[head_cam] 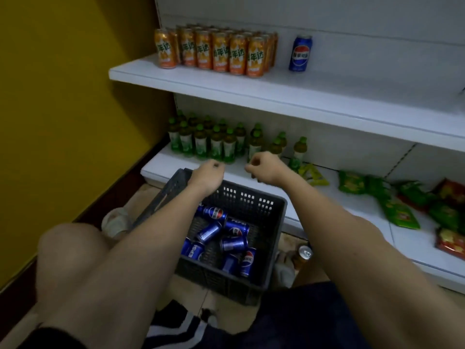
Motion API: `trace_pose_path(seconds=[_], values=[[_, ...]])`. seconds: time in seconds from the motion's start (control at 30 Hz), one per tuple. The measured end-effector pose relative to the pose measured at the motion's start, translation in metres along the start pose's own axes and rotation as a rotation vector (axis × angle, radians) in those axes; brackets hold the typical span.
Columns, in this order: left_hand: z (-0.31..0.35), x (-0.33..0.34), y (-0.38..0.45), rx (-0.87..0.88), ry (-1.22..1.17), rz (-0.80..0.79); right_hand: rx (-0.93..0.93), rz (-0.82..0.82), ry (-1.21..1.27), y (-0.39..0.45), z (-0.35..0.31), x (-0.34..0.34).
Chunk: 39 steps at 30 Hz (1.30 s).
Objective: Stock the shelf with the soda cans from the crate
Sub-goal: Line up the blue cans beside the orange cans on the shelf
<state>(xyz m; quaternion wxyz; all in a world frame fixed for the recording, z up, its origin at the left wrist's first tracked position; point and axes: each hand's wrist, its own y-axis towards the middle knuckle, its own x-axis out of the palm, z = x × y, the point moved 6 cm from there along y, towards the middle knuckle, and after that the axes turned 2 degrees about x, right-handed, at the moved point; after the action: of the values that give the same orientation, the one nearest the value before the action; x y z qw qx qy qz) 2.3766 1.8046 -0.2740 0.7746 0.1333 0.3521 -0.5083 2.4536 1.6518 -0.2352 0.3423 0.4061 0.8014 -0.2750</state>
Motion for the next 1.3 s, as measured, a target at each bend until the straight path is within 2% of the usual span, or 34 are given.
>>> trace_pose_path(seconds=[0.37, 0.47, 0.57, 0.83, 1.03, 1.2, 1.3], values=[[-0.139, 0.102, -0.015, -0.236, -0.076, -0.220, 0.272, -0.361, -0.072, -0.010, 0.098, 0.180], [-0.174, 0.128, -0.007, -0.288, -0.056, -0.239, 0.326, -0.464, -0.056, -0.007, 0.120, 0.230], [-0.210, 0.159, 0.005, -0.342, -0.006, -0.325, 0.407, -0.535, -0.040, -0.004, 0.145, 0.275], [-0.259, 0.227, 0.033, -0.461, 0.067, -0.487, 0.749, -0.518, 0.128, 0.009, 0.201, 0.347], [-0.291, 0.258, 0.039, -0.551, 0.146, -0.579, 0.824, -0.538, 0.165, 0.011, 0.221, 0.387], [-0.299, 0.282, 0.040, -0.595, 0.060, -0.642, 0.885, -0.447, 0.152, 0.021, 0.228, 0.399], [-0.301, 0.282, 0.039, -0.622, 0.064, -0.641, 0.978, -0.417, 0.247, 0.030, 0.234, 0.408]])
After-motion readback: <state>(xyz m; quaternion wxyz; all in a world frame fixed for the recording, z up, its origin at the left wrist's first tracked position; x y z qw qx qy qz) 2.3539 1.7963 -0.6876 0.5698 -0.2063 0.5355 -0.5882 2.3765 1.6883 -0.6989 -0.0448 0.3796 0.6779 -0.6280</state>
